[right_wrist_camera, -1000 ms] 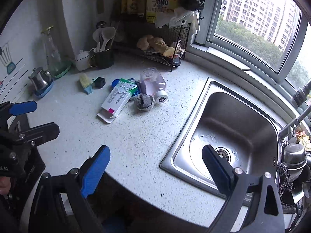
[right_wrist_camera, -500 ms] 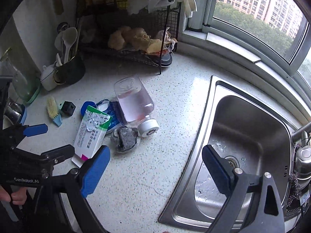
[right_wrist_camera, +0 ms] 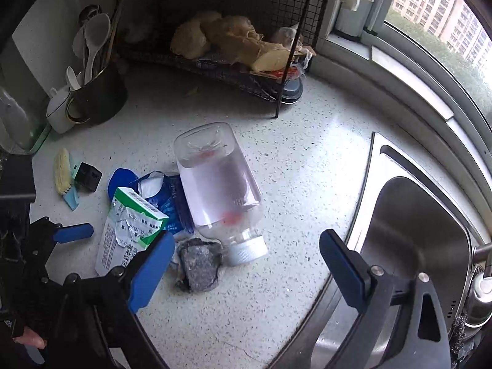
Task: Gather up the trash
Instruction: 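Grasp the white medicine box with the left gripper while the right gripper grasps the clear bottle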
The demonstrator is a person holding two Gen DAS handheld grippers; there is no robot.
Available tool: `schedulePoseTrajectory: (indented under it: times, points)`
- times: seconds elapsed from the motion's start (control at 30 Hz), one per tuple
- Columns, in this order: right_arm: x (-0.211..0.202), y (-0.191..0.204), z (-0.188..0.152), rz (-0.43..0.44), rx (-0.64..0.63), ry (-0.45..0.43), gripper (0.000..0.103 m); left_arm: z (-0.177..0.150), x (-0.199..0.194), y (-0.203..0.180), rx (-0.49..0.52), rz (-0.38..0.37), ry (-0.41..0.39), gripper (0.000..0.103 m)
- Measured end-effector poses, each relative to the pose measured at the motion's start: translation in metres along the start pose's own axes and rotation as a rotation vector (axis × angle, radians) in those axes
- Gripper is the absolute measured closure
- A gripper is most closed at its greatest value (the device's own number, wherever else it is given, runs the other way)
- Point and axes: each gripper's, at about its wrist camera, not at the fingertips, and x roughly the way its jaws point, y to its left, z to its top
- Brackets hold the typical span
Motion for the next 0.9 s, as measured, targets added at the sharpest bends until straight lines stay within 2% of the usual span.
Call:
schedulePoseTrajectory:
  times: [0.03,0.07,0.13,0.2,0.27,0.47,0.5,0.53,0.63,0.9]
  points:
    - [0.003,0.001,0.004,0.002,-0.012,0.001,0.008,0.001,0.003,0.001,-0.004,-0.011,0.003,0.006]
    - [0.007,0.001,0.008,0.004,-0.021,0.007,0.008,0.001,0.005,0.002,-0.008,-0.015,0.007,0.015]
    - [0.015,0.002,0.016,0.023,-0.033,0.025,0.008,0.004,0.004,0.002,0.001,-0.003,-0.009,0.02]
    - [0.023,0.003,0.022,0.039,-0.036,0.045,0.008,0.006,0.003,0.001,0.011,-0.009,-0.017,0.033]
    - [0.032,0.004,0.028,0.061,-0.041,0.072,0.008,0.007,0.002,-0.001,0.021,-0.017,-0.02,0.041]
    - [0.054,0.008,0.037,0.124,-0.045,0.134,0.008,0.006,0.001,0.002,0.008,-0.034,-0.02,0.044]
    - [0.056,0.009,0.038,0.132,-0.049,0.141,0.01,0.005,0.0,0.003,0.003,-0.033,-0.022,0.044]
    - [0.059,0.01,0.039,0.131,-0.056,0.143,0.018,0.005,-0.001,0.004,-0.002,-0.031,-0.024,0.044]
    - [0.066,0.015,0.04,0.121,-0.084,0.161,0.027,0.004,-0.004,0.008,-0.014,-0.028,-0.032,0.044]
    - [0.075,0.027,0.04,0.104,-0.112,0.155,0.033,0.001,-0.027,0.02,-0.04,-0.004,-0.081,0.044]
